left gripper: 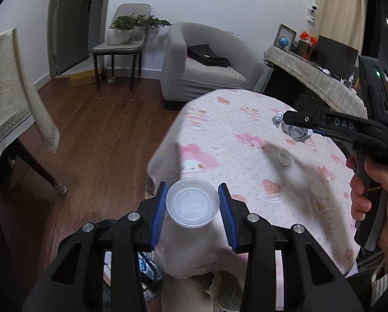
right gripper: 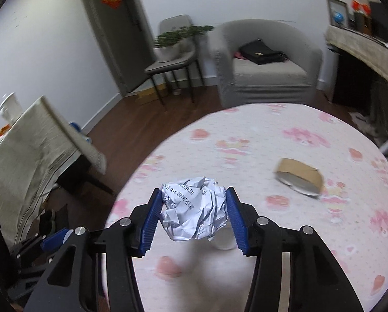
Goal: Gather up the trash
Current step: 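Grasp the crumpled white paper with the right tool while the left tool holds the lid, then carry both items over the bin and open the left tool to drop the lid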
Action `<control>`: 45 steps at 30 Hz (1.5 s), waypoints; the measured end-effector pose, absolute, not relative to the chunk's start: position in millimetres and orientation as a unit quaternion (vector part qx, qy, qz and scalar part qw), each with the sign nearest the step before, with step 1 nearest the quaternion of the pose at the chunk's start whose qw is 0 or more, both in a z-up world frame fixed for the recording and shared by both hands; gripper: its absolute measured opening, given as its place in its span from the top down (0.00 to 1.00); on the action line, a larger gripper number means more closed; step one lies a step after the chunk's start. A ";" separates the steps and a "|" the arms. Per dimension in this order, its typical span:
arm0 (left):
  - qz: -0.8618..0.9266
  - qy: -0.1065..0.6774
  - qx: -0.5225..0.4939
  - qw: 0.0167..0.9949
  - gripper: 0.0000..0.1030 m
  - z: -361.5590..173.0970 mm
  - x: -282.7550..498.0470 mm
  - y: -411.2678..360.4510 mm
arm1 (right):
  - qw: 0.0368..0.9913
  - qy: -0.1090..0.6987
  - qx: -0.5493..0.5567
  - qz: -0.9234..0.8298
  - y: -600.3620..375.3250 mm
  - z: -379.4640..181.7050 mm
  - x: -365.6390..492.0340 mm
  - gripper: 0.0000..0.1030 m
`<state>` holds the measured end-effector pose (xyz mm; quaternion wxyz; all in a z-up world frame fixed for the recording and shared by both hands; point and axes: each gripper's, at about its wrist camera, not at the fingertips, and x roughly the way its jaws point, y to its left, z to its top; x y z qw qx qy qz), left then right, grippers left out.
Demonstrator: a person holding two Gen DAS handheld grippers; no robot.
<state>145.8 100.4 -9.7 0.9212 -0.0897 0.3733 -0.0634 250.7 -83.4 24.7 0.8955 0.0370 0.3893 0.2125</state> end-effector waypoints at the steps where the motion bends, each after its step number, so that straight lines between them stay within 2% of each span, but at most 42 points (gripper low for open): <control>1: -0.060 0.372 -0.093 0.922 0.59 -9.1 144.0 104.7 | 0.894 0.389 0.033 0.218 -78.4 24.9 247.9 0.51; 13: 0.015 0.379 -0.114 0.918 0.59 -22.6 115.1 168.5 | 0.877 0.376 -0.017 0.299 -4.3 37.2 209.3 0.51; 23: 0.064 0.415 -0.135 0.897 0.59 -57.8 97.7 220.3 | 0.857 0.379 -0.034 0.347 54.2 38.2 190.5 0.51; 41: 0.088 0.511 -0.158 0.840 0.60 -123.5 74.8 261.3 | 0.823 0.400 -0.085 0.394 135.2 18.5 165.1 0.51; 42: 0.088 0.513 -0.162 0.838 0.57 -126.1 73.0 263.5 | 0.821 0.402 -0.087 0.395 139.6 16.6 164.4 0.51; 43: 0.088 0.514 -0.165 0.837 0.49 -128.2 71.3 266.2 | 0.819 0.404 -0.089 0.396 142.8 14.6 164.0 0.51; 45: 0.088 0.513 -0.162 0.838 0.47 -127.7 68.3 267.2 | 0.816 0.409 -0.093 0.398 148.7 11.2 163.0 0.51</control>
